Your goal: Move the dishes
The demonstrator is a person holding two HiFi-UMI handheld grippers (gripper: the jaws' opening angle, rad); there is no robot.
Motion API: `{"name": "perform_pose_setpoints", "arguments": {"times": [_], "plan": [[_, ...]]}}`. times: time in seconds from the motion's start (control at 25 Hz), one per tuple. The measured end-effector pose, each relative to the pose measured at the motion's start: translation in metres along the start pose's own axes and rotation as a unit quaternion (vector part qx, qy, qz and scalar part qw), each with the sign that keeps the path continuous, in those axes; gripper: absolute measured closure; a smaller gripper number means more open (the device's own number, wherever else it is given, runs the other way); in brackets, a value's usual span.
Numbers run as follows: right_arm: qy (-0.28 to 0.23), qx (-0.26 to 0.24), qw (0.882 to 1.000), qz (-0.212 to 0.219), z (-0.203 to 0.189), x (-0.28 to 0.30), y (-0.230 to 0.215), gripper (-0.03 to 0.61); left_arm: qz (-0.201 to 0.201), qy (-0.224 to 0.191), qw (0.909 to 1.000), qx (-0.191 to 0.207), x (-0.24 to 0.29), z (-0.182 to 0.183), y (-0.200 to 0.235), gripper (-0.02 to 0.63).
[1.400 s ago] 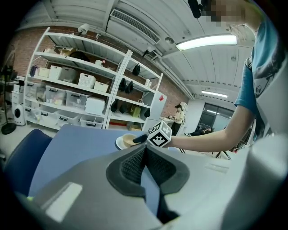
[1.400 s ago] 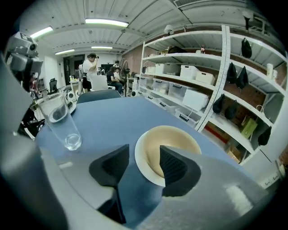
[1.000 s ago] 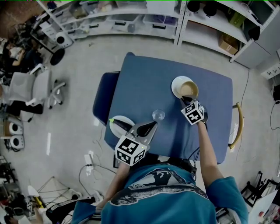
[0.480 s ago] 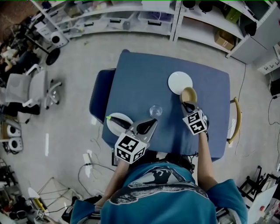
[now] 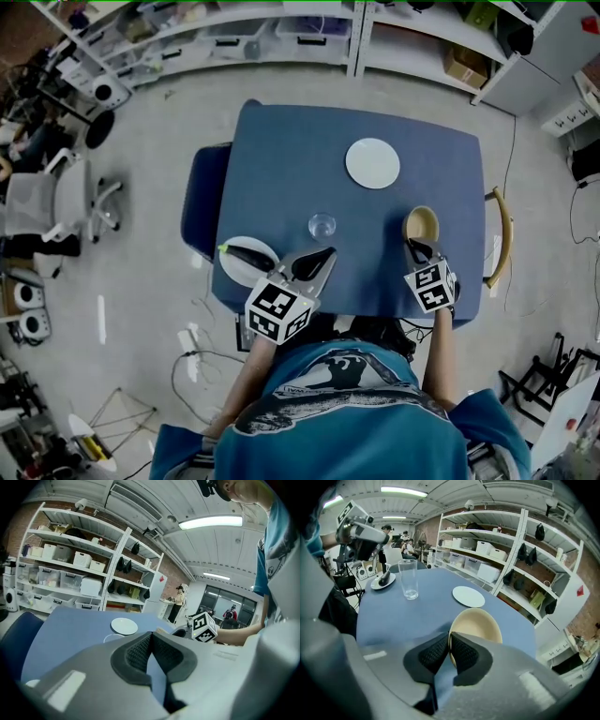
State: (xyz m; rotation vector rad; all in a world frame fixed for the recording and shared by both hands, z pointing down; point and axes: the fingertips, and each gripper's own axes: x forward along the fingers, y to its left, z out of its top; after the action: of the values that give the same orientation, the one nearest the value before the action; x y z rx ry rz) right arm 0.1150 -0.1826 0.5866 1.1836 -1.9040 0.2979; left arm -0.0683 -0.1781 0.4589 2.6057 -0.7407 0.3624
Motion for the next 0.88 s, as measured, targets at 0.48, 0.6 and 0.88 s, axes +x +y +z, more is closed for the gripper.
{"name": "perform_pose_setpoints", "arguments": {"times": [0.48, 0.6, 0.88], "plan": [[0.025, 0.037, 0.999, 0.001, -0.042, -0.012, 0.014, 0.513, -0.032, 0.009, 0.9994, 0.008, 0.015, -0.006, -0.022, 0.601], [0.023, 0.037, 0.999, 0.005, -0.038, -0.013, 0.017, 0.466, -0.031, 0.009, 0.9995, 0.003, 0.012, -0.008, -0.02, 0.601], [-0.006, 0.07, 0.998, 0.007, -0.024, -0.018, 0.025, 0.451, -0.027, 0.012, 0.9996, -0.004, 0.007, -0.013, -0.015, 0.601]]}}
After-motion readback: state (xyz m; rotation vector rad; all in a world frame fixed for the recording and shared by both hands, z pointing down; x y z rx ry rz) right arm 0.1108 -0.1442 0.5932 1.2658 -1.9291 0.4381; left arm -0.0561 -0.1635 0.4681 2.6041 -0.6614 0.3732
